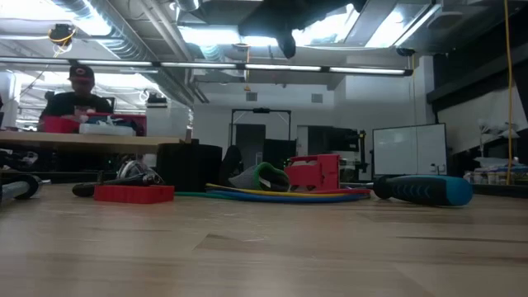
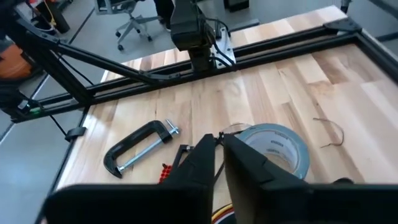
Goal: Coil cords
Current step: Coil the red wire cable onto the black spool
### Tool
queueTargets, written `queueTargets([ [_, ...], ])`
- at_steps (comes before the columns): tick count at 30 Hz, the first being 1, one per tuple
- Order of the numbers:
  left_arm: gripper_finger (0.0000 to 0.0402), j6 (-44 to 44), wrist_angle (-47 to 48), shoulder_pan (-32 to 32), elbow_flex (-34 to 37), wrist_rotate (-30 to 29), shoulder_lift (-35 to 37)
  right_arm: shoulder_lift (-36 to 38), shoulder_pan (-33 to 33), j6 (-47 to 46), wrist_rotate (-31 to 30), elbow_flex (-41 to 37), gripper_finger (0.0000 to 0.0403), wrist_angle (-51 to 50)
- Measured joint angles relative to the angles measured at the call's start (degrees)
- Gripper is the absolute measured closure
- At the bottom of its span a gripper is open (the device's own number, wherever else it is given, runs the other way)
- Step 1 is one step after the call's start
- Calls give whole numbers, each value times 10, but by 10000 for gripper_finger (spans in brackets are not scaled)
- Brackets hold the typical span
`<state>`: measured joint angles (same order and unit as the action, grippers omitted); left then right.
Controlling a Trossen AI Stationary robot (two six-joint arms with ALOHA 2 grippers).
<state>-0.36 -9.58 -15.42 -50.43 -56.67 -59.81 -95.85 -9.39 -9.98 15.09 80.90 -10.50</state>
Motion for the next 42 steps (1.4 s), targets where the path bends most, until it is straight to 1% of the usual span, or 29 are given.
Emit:
queueTargets([
  [4, 401, 19, 9, -11, 0, -26, 19, 0, 0, 12, 0, 0, 323, 2],
  [11, 401, 16, 49, -24, 0, -57, 34, 0, 0, 12, -10, 0, 241, 5],
  [15, 401, 13, 69, -31, 0, -82, 41, 0, 0, 12, -11, 0, 213, 5],
  [18, 401, 8, 82, -37, 0, -94, 43, 0, 0, 13, -13, 0, 206, 5],
  [21, 401, 7, 87, -43, 0, -95, 43, 0, 0, 13, -33, 0, 206, 5],
  [27, 401, -26, 119, -57, 0, -99, 43, 0, 0, 14, -133, 0, 206, 5],
  [31, 401, -42, 142, -64, 0, -123, 43, 0, 0, 14, -182, 0, 206, 5],
  [39, 401, -55, 151, -64, 0, -133, 43, 1, 0, 8, -226, 0, 206, 6],
  [42, 401, -54, 152, -64, 0, -135, 43, 1, 0, -16, -235, 0, 206, 6],
])
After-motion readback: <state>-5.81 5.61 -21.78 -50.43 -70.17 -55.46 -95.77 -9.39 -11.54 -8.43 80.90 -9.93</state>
